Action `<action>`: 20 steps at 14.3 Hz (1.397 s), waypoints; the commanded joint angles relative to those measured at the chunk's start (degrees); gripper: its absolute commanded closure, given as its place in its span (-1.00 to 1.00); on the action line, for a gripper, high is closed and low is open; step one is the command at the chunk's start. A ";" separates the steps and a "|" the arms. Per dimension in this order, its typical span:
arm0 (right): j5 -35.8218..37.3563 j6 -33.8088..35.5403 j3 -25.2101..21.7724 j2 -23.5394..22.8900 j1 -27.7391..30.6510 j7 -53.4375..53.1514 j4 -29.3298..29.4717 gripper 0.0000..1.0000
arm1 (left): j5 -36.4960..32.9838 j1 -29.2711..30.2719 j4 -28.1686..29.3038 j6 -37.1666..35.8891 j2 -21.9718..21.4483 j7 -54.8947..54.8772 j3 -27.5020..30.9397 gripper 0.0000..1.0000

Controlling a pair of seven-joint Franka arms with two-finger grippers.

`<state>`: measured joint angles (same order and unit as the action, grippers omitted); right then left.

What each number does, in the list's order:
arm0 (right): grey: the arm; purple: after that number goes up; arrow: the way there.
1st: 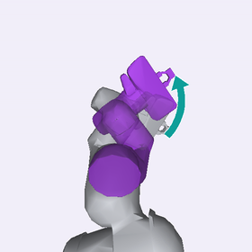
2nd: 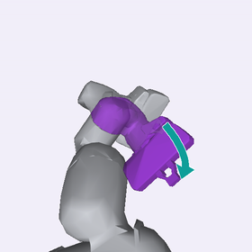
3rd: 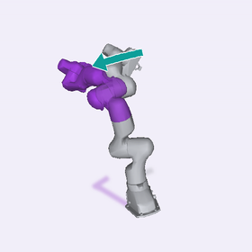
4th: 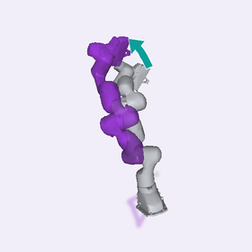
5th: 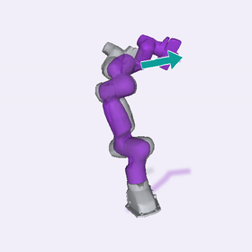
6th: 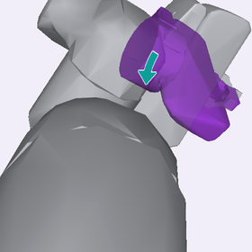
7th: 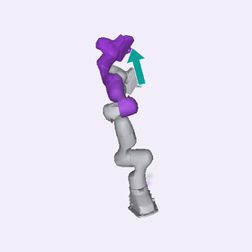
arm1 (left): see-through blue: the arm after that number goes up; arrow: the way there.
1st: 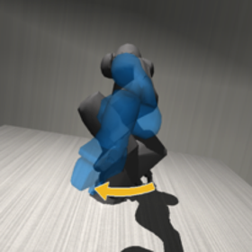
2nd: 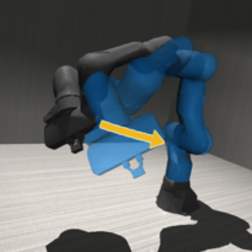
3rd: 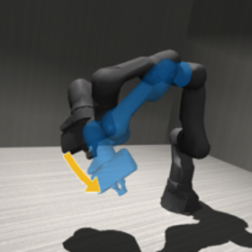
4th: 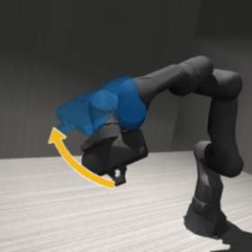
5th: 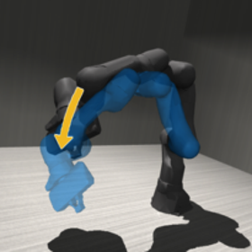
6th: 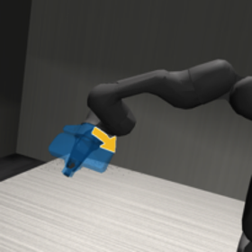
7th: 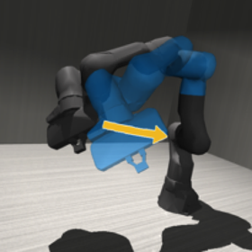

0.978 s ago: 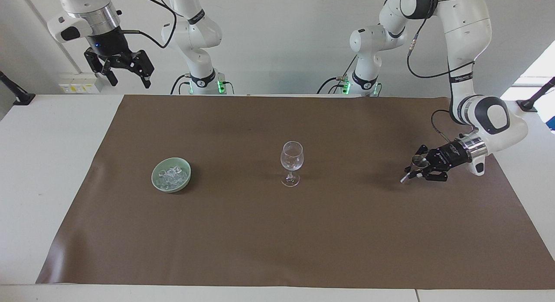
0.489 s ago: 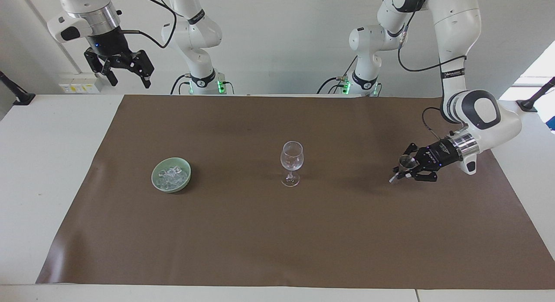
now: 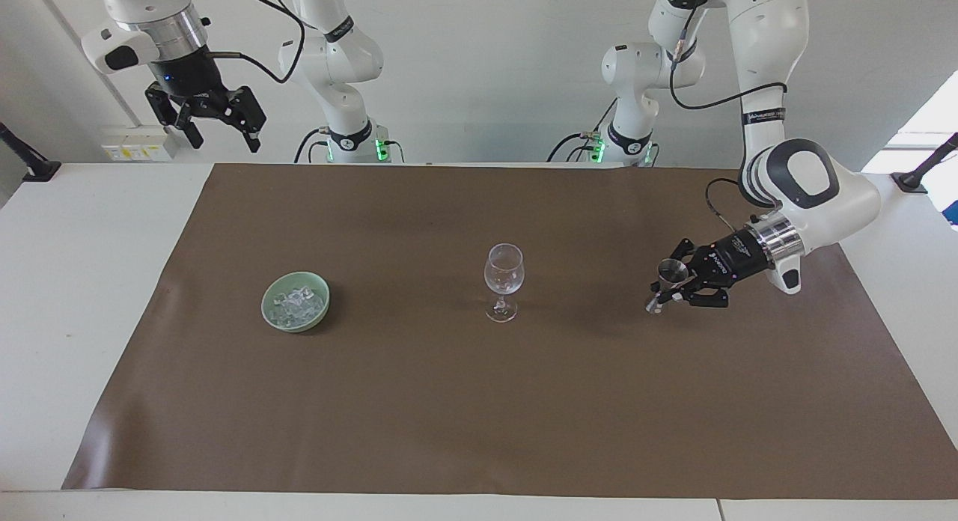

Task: Pour wine and add ice with both arms
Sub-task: 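Lift the jigger with the left gripper toward the wine glass, then bring the jigger over the clear wine glass with the left gripper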

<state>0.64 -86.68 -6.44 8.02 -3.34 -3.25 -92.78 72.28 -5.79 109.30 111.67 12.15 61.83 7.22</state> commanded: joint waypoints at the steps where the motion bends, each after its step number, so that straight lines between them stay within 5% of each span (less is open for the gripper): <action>1: 0.51 0.81 0.38 0.24 0.44 -1.23 0.14 -1.00 | 0.41 -5.01 1.00 4.60 -3.09 4.07 0.87 1.00; 12: 0.51 0.81 0.38 0.24 0.44 -1.23 0.14 -1.00 | -0.56 -21.44 6.45 24.11 -8.63 8.04 0.87 1.00; 20: 0.51 0.81 0.38 0.24 0.44 -1.23 0.14 -1.00 | -9.44 -28.13 6.71 31.67 -8.11 8.13 0.87 1.00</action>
<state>0.64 -86.68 -6.44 8.02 -3.34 -3.25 -92.78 64.26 -30.77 113.82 139.69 5.79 69.22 7.20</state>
